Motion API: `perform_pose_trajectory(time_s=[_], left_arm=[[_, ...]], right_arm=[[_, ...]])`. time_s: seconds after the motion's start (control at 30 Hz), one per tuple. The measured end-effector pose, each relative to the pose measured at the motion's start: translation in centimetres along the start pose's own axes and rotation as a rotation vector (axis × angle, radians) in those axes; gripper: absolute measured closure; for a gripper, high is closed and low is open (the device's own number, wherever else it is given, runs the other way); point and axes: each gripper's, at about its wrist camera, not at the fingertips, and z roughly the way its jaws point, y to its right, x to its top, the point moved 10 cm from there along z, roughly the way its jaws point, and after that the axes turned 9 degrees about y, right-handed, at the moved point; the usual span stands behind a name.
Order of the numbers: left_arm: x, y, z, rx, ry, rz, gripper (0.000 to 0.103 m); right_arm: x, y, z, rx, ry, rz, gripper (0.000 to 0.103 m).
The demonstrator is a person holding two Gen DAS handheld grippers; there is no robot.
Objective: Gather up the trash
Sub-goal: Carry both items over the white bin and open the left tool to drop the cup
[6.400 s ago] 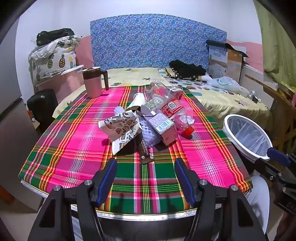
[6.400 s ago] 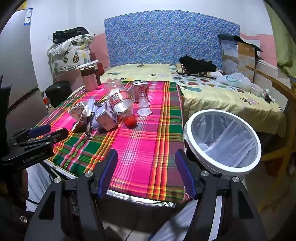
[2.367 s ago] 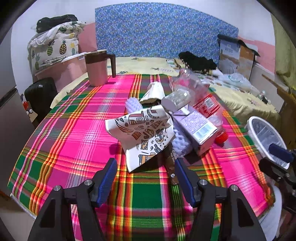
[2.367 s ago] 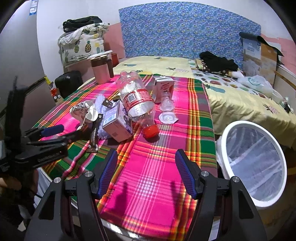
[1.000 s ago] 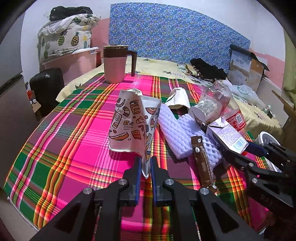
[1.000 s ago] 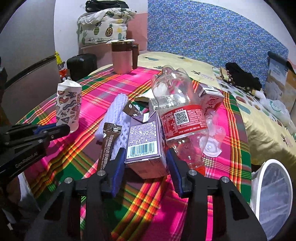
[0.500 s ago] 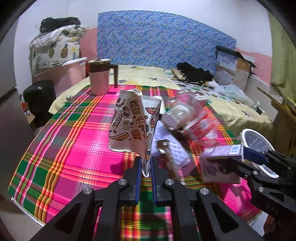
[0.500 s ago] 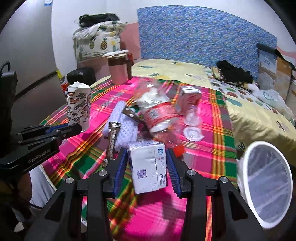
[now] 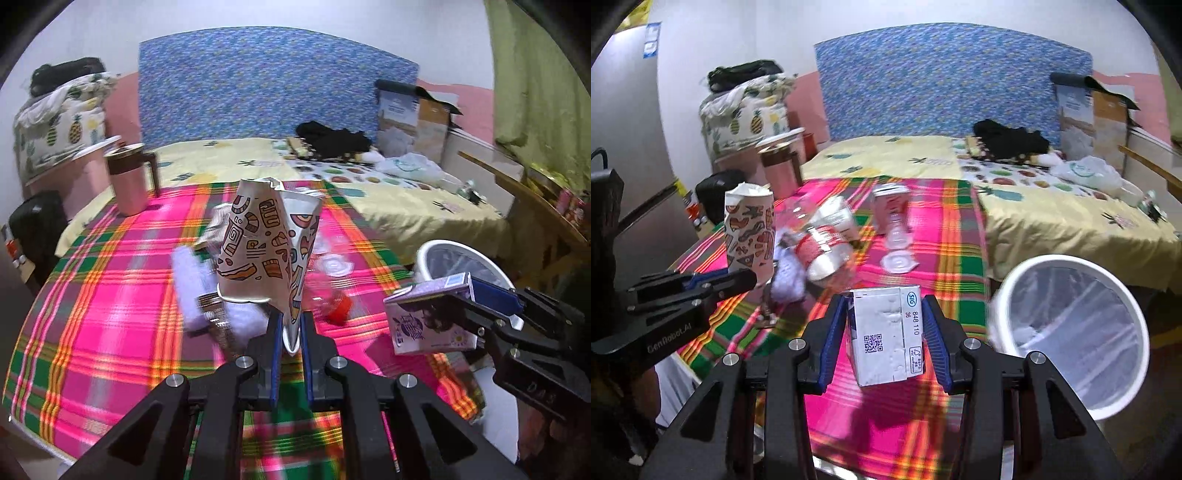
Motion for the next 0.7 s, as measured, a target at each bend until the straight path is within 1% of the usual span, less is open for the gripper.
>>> perform_pose_trajectory(time_s=[0.17,0.37,0.57,0.7], left_arm=[[0.4,3.2,1.1,-0.064,-0.005,0.035,0.093],[1.1,7.5,2.6,-0.159,-0.013,0.074,0.093],[1.5,13.1,4.5,-0.273,-0.026,0.121,0.093],[1.4,16.4,5.5,-0.338,-0.039,0.143,0.093]], right_arm=[[-0.1,3.1,-0.7,-0.071,0.022,0.037,0.060],[-0.5,7.3,-1.9,-0.174,0.043,0.089,0.060],[-1.1,11.4,-3.4,-0.273,0.056,0.141,0.060],[-1.8,13.3,-4.0,-0.321,0.052,0.170,0.060]])
